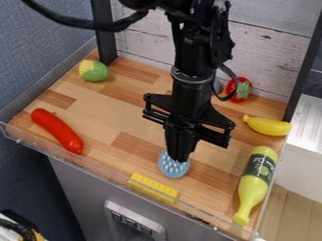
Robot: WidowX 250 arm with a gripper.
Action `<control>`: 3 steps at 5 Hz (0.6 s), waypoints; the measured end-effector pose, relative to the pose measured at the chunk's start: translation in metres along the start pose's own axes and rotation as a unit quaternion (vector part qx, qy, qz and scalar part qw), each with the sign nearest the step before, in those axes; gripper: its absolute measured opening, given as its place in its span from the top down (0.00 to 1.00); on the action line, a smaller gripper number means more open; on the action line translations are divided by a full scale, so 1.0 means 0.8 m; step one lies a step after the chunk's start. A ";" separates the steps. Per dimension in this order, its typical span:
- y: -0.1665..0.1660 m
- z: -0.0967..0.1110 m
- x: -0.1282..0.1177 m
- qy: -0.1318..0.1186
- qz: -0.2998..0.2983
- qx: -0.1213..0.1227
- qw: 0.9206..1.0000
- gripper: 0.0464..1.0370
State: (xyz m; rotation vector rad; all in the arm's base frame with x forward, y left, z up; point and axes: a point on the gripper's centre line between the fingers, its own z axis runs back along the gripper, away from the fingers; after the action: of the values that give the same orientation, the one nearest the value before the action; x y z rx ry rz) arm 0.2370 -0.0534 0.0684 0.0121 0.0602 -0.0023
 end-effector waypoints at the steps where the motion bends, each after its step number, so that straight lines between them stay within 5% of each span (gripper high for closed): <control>1: 0.025 0.000 0.031 0.005 -0.062 -0.002 0.998 0.95; 2: 0.057 0.003 0.083 0.008 -0.157 -0.004 0.987 0.79; 3: 0.090 0.005 0.135 0.012 -0.256 -0.006 0.967 0.54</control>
State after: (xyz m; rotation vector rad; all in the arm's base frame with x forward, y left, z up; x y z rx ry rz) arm 0.3448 0.0185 0.0664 -0.0167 0.0859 -0.5192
